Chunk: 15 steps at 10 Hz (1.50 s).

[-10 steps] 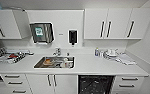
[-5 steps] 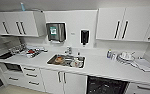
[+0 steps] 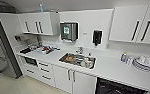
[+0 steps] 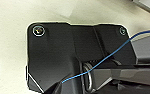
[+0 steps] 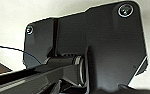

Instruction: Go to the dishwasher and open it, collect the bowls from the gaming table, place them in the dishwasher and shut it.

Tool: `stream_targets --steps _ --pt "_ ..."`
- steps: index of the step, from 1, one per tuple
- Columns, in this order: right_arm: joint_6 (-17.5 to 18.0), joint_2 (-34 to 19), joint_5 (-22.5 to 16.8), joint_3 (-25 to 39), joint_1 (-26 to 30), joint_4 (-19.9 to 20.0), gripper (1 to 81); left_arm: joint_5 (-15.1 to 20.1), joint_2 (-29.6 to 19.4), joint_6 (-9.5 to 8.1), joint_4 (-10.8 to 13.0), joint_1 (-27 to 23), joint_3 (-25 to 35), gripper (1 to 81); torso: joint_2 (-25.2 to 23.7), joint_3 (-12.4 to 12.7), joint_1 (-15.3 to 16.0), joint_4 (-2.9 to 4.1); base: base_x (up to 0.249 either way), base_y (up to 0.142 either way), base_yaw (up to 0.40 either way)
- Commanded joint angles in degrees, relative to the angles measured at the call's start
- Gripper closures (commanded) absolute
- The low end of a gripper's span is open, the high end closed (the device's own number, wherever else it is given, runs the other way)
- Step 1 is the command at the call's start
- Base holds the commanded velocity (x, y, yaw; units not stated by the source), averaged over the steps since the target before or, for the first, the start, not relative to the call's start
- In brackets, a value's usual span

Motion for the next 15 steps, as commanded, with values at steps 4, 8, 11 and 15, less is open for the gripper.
stream_targets --steps 4,8,11,15 --pt "-0.04 -5.73 0.17 13.77 1.90 -0.62 1.0 2.52 -1.74 0.42 0.55 -1.76 0.67 1.0 0.00 0.00 0.00 0.00 0.000 0.000 0.349" --pt "-0.04 -9.43 2.28 18.61 1.11 -3.52 1.0 1.99 -2.70 0.33 0.64 -0.62 3.13 1.0 0.00 0.00 0.00 0.00 0.000 0.000 0.349" --pt "0.04 -10.57 1.66 20.63 1.02 -3.43 1.0 1.81 -5.87 0.24 0.55 -0.44 7.17 1.0 0.00 0.00 0.00 0.00 0.000 0.000 0.349" --pt "0.04 -10.57 1.22 21.16 0.50 -3.34 1.0 1.81 -6.22 0.24 0.46 -0.35 7.61 1.0 0.00 0.00 0.00 0.00 0.000 0.000 0.349"
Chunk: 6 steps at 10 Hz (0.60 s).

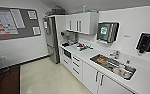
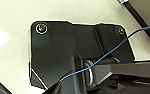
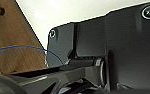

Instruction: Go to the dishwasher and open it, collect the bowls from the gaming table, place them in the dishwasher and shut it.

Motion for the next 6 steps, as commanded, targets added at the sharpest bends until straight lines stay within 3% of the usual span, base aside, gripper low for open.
stream_targets --steps 1,6 --pt "0.04 -0.44 -2.78 1.12 1.81 -1.00 1.0 2.69 -0.82 0.21 0.42 -1.37 0.70 1.0 0.00 0.00 0.00 0.00 0.000 0.000 0.349" --pt "0.04 -1.06 -2.78 1.29 1.81 -1.09 1.0 2.60 -0.82 0.30 0.51 -1.19 0.70 1.0 0.00 0.00 0.00 0.00 0.000 0.000 0.349"
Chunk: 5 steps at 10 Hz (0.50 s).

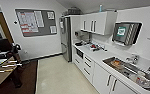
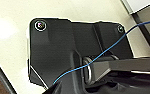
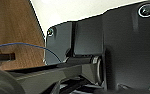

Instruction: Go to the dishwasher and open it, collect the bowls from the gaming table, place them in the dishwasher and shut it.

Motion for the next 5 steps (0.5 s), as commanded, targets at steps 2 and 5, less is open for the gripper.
stream_targets --steps 2,5 --pt "0.04 -0.39 -2.74 1.03 2.18 -1.08 1.0 2.91 -0.85 0.30 0.51 -1.91 0.58 1.0 0.00 0.00 0.00 0.00 0.000 0.000 0.349" --pt "0.04 -0.39 -2.74 1.12 2.18 -1.25 1.0 2.82 -0.77 0.30 0.25 -1.91 0.49 1.0 0.00 0.00 0.00 0.00 0.000 0.000 0.349"
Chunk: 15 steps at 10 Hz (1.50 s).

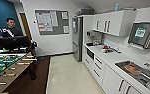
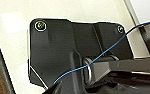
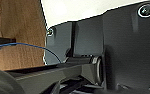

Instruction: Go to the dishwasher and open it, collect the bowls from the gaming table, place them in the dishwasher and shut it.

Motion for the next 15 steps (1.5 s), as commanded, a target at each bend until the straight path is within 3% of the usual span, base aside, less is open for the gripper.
stream_targets --steps 1,15 --pt "0.04 -0.37 -2.66 1.01 2.09 -1.23 1.0 2.89 -0.70 0.30 0.26 -1.82 0.49 1.0 0.00 0.00 0.00 0.00 0.000 0.000 0.349" --pt "0.04 -0.72 -2.74 1.27 2.35 -1.40 1.0 2.97 -0.97 0.13 0.17 -1.91 0.40 1.0 0.00 0.02 0.00 0.00 0.000 0.000 0.349"
